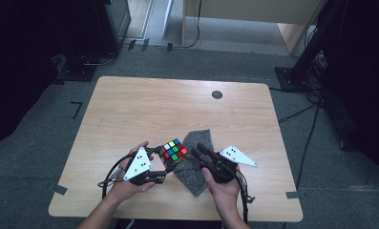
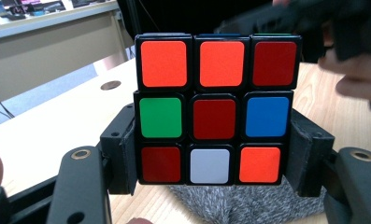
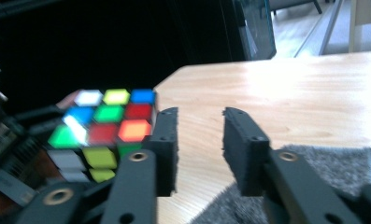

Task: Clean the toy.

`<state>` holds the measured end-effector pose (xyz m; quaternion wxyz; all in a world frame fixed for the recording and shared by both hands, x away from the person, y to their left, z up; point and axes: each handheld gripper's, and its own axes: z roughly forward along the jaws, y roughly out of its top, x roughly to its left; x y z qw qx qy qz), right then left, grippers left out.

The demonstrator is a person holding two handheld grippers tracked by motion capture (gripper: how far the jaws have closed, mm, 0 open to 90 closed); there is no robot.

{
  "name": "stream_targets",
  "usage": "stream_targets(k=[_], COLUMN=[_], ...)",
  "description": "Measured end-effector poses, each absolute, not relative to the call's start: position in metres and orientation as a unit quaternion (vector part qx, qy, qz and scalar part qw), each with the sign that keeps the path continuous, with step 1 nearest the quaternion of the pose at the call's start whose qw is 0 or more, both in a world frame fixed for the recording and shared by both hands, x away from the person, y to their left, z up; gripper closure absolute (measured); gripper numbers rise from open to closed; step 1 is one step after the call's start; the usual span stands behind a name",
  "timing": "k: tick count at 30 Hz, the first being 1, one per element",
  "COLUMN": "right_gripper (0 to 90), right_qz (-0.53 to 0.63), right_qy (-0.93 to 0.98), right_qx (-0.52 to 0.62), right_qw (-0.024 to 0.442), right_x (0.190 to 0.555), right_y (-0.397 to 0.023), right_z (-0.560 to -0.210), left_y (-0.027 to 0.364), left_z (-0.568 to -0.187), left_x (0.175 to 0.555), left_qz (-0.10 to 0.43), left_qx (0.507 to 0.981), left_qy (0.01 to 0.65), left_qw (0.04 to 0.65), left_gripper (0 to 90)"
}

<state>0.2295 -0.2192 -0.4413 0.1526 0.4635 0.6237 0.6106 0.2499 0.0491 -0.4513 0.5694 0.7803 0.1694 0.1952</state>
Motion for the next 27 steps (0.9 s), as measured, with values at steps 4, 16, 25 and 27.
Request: stream_targets(k=[4, 16, 25, 27], right_gripper=[76.3, 83.9, 81.5, 71.6], right_qz=[0.609, 0.606, 0.597, 0.594], right_qy=[0.643, 0.642, 0.657, 0.662], right_qx=[0.438, 0.444, 0.435, 0.43], right_qw=[0.154, 0.154, 0.151, 0.152], right_x=[0.227, 0.227, 0.227, 0.229], right_y=[-0.211, -0.211, -0.209, -0.209], right_z=[-0.442, -0.446, -0.446, -0.446], left_y=[0.05, 0.047, 0.052, 0.052], left_z=[-0.451, -0.451, -0.45, -0.45], left_x=[0.251, 0.249, 0.252, 0.252], left_qz=[0.191, 0.183, 0.176, 0.178], left_qx=[0.781, 0.785, 0.78, 0.78], left_qy=[0.175, 0.168, 0.174, 0.175], left_qw=[0.569, 0.568, 0.575, 0.573], left_gripper=[33.8, 33.9, 34.0, 34.0])
